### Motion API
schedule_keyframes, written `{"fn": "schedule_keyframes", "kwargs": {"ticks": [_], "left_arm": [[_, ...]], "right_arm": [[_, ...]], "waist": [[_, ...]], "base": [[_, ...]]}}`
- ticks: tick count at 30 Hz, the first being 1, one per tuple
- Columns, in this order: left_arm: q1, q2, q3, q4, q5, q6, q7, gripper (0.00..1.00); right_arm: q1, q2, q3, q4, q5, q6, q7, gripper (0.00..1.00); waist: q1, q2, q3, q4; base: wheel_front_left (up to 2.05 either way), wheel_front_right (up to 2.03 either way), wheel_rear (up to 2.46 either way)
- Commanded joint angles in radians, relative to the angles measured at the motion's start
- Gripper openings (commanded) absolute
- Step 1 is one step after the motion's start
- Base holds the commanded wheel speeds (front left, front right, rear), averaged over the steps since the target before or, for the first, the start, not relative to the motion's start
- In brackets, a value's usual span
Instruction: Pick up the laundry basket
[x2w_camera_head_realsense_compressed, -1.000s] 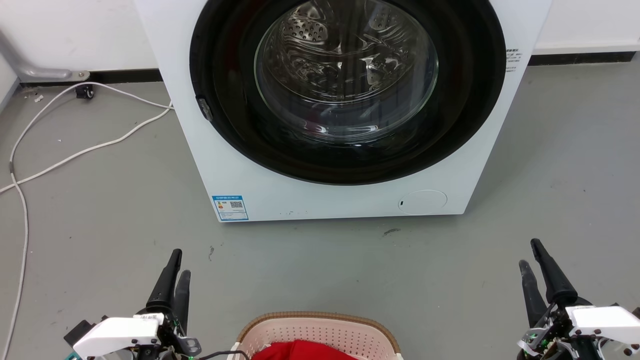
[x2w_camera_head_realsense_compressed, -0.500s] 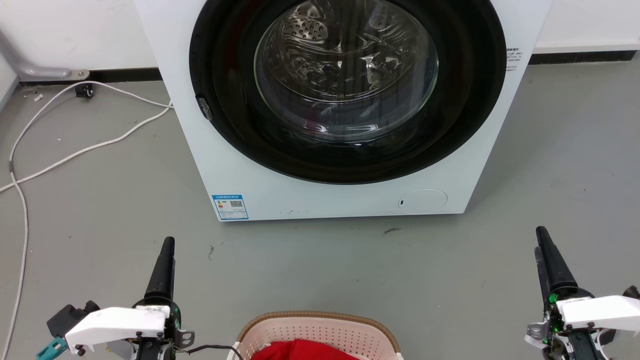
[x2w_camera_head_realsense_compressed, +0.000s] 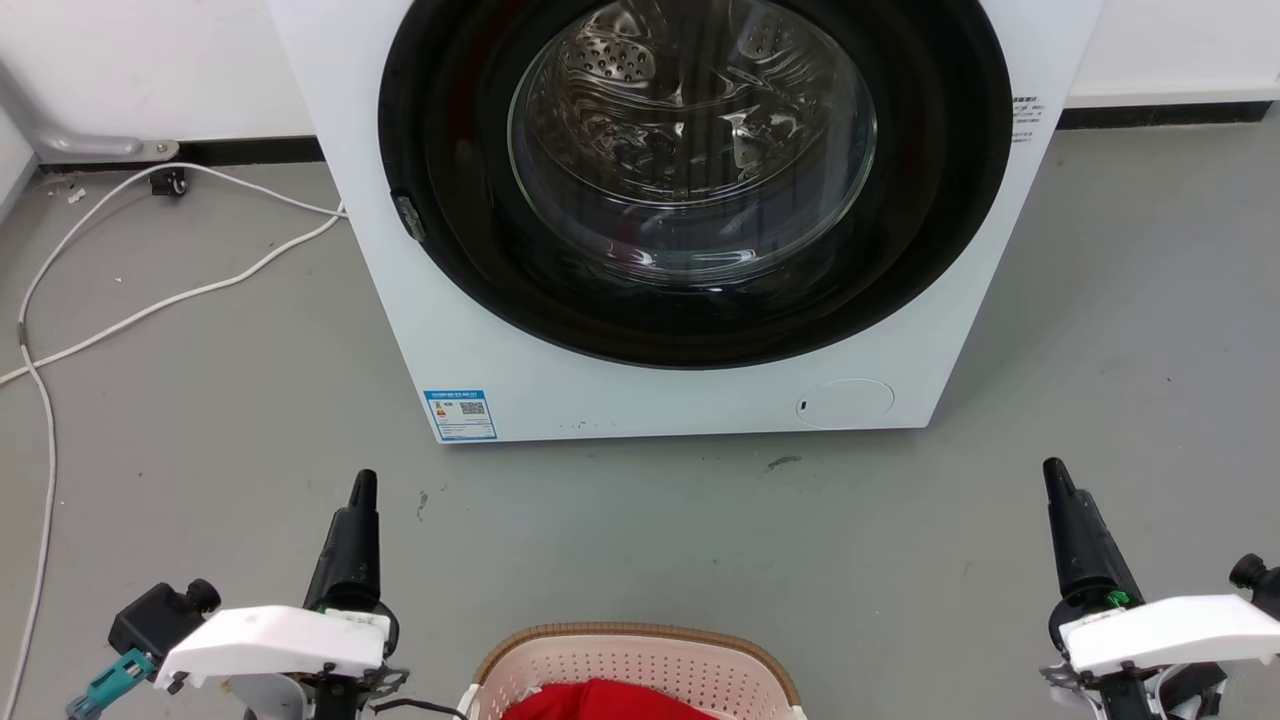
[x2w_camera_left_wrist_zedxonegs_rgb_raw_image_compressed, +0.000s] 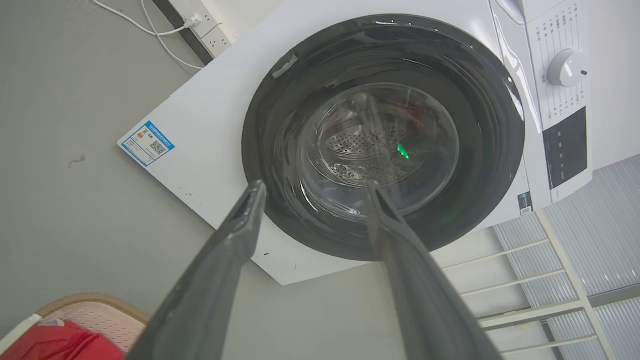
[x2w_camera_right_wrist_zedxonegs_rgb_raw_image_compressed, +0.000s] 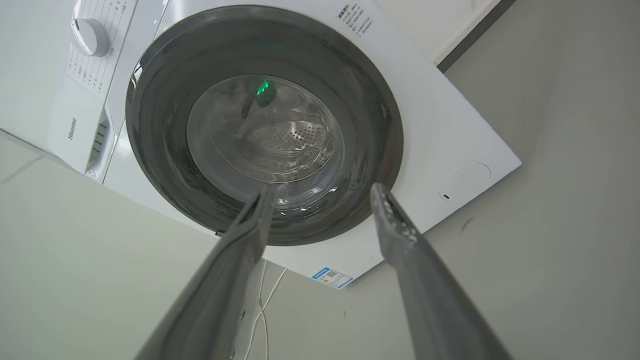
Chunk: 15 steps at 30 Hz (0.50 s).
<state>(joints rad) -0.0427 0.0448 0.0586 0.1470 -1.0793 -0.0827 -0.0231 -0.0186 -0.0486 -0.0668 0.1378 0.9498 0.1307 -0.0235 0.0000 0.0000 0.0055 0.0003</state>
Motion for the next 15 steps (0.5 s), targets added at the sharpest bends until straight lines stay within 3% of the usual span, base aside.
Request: {"fn": "schedule_keyframes", "kwargs": {"ticks": [1, 15], "left_arm": [[-0.002, 0.004, -0.005, -0.022, 0.031, 0.006, -0.01, 1.0], [0.02, 0.005, -0.026, -0.053, 0.237, 0.018, -0.059, 1.0]], "right_arm": [[-0.007, -0.003, 0.002, -0.022, -0.034, 0.0, -0.009, 1.0], [0.017, -0.003, 0.015, -0.065, -0.254, 0.0, -0.059, 1.0]], "waist": [[0.0, 0.0, 0.0, 0.0], [0.0, 0.0, -0.002, 0.0]], "base": [[0.0, 0.0, 0.0], [0.0, 0.0, 0.0]]}}
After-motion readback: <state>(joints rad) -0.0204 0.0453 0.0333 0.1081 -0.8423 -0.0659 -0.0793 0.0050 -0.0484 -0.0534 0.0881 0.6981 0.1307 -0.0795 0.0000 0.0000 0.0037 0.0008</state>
